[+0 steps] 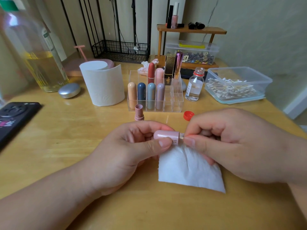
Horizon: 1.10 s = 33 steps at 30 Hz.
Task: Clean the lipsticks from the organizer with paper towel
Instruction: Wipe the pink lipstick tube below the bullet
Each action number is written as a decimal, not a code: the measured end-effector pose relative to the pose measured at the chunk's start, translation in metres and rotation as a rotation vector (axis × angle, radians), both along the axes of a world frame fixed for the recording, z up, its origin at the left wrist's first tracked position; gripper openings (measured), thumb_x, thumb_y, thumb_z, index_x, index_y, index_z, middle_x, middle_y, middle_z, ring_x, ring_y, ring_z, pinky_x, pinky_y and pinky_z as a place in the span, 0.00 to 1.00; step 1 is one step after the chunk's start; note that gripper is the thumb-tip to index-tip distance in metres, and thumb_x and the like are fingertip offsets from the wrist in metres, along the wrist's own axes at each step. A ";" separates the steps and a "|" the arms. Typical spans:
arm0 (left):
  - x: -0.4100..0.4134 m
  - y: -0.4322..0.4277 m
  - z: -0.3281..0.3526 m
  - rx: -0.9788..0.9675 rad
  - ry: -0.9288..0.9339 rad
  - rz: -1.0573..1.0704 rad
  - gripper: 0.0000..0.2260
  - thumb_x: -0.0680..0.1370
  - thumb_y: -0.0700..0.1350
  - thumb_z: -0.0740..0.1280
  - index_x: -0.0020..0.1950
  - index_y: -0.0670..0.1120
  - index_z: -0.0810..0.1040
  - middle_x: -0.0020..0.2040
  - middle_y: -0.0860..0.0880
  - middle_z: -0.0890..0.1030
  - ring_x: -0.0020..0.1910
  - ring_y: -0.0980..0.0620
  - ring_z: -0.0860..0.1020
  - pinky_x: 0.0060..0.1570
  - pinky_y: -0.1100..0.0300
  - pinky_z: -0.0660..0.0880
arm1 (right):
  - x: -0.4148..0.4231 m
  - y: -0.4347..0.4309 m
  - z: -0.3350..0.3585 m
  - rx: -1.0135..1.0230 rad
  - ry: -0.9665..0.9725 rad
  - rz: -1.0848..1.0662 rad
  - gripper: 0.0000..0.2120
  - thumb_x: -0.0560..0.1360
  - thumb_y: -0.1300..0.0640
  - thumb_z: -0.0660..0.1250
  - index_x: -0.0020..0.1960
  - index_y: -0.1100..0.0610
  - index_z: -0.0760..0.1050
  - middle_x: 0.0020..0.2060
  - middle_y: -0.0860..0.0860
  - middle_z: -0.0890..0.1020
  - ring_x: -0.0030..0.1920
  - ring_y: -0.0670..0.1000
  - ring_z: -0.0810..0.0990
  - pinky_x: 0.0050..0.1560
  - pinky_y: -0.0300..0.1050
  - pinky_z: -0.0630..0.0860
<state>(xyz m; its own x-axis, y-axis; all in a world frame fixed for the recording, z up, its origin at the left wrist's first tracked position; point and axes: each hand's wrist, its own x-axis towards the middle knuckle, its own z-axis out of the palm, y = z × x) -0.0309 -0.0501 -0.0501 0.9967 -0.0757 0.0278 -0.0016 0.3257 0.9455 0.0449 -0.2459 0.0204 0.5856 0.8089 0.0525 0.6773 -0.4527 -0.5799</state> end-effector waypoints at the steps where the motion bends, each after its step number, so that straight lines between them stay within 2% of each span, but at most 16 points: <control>1: -0.001 0.000 0.000 -0.009 0.000 -0.007 0.09 0.72 0.38 0.73 0.52 0.40 0.84 0.47 0.40 0.83 0.49 0.42 0.79 0.55 0.51 0.75 | 0.000 0.000 0.000 -0.005 -0.042 -0.018 0.11 0.75 0.47 0.63 0.38 0.50 0.76 0.28 0.50 0.79 0.29 0.49 0.76 0.31 0.47 0.74; 4: -0.002 0.000 0.001 -0.047 -0.028 -0.020 0.09 0.73 0.38 0.72 0.52 0.40 0.84 0.47 0.41 0.83 0.48 0.45 0.80 0.52 0.56 0.77 | 0.000 0.001 0.001 -0.048 -0.089 -0.055 0.12 0.74 0.46 0.62 0.37 0.50 0.76 0.28 0.49 0.79 0.29 0.48 0.75 0.30 0.45 0.72; 9: 0.000 0.002 0.001 -0.039 -0.030 0.041 0.10 0.72 0.38 0.73 0.52 0.39 0.83 0.50 0.38 0.83 0.51 0.41 0.80 0.55 0.53 0.77 | -0.001 0.000 0.001 -0.143 0.007 -0.014 0.12 0.75 0.47 0.63 0.37 0.51 0.75 0.27 0.49 0.79 0.27 0.46 0.74 0.29 0.41 0.72; 14: -0.001 0.002 0.001 0.037 -0.019 0.015 0.11 0.71 0.43 0.72 0.52 0.41 0.84 0.50 0.40 0.84 0.51 0.43 0.81 0.57 0.52 0.76 | 0.000 -0.001 0.003 -0.082 0.117 0.012 0.10 0.77 0.51 0.65 0.37 0.50 0.76 0.25 0.47 0.79 0.26 0.44 0.75 0.30 0.41 0.74; 18: -0.001 0.001 0.002 0.015 0.017 0.006 0.08 0.72 0.39 0.72 0.50 0.40 0.84 0.46 0.41 0.84 0.48 0.45 0.81 0.52 0.56 0.78 | 0.003 0.001 -0.002 -0.031 0.002 -0.068 0.11 0.74 0.47 0.64 0.38 0.52 0.76 0.26 0.52 0.79 0.28 0.52 0.75 0.31 0.49 0.74; 22: 0.000 0.003 0.002 -0.035 0.018 0.019 0.09 0.71 0.38 0.73 0.51 0.40 0.84 0.48 0.39 0.83 0.48 0.43 0.80 0.52 0.54 0.77 | 0.005 -0.001 -0.003 -0.084 0.029 -0.071 0.11 0.76 0.50 0.66 0.38 0.53 0.77 0.27 0.54 0.78 0.30 0.56 0.74 0.31 0.46 0.72; 25: -0.001 0.003 0.002 -0.052 0.011 0.005 0.11 0.71 0.41 0.72 0.51 0.39 0.83 0.50 0.36 0.82 0.50 0.40 0.80 0.54 0.51 0.77 | 0.006 -0.004 -0.002 -0.107 0.149 0.002 0.10 0.77 0.52 0.67 0.38 0.53 0.77 0.26 0.53 0.77 0.26 0.50 0.71 0.29 0.46 0.71; 28: -0.001 0.003 0.005 -0.082 0.006 0.001 0.11 0.71 0.40 0.72 0.52 0.38 0.83 0.49 0.36 0.82 0.49 0.41 0.80 0.53 0.52 0.78 | 0.008 -0.006 -0.003 -0.082 0.249 0.043 0.10 0.77 0.54 0.68 0.38 0.54 0.78 0.26 0.50 0.80 0.27 0.44 0.74 0.31 0.41 0.73; 30: -0.001 0.003 0.005 -0.088 0.009 0.006 0.09 0.72 0.37 0.72 0.52 0.37 0.83 0.50 0.35 0.82 0.49 0.41 0.81 0.52 0.53 0.79 | 0.009 -0.006 -0.005 -0.030 0.261 0.069 0.09 0.77 0.54 0.69 0.38 0.54 0.79 0.28 0.50 0.82 0.28 0.47 0.76 0.32 0.42 0.74; 33: -0.001 0.002 0.006 -0.089 0.031 0.023 0.10 0.72 0.37 0.69 0.52 0.36 0.82 0.53 0.30 0.80 0.51 0.38 0.80 0.54 0.50 0.77 | 0.014 -0.006 -0.006 0.047 0.228 0.094 0.09 0.76 0.52 0.72 0.39 0.54 0.82 0.31 0.55 0.81 0.32 0.56 0.77 0.34 0.49 0.74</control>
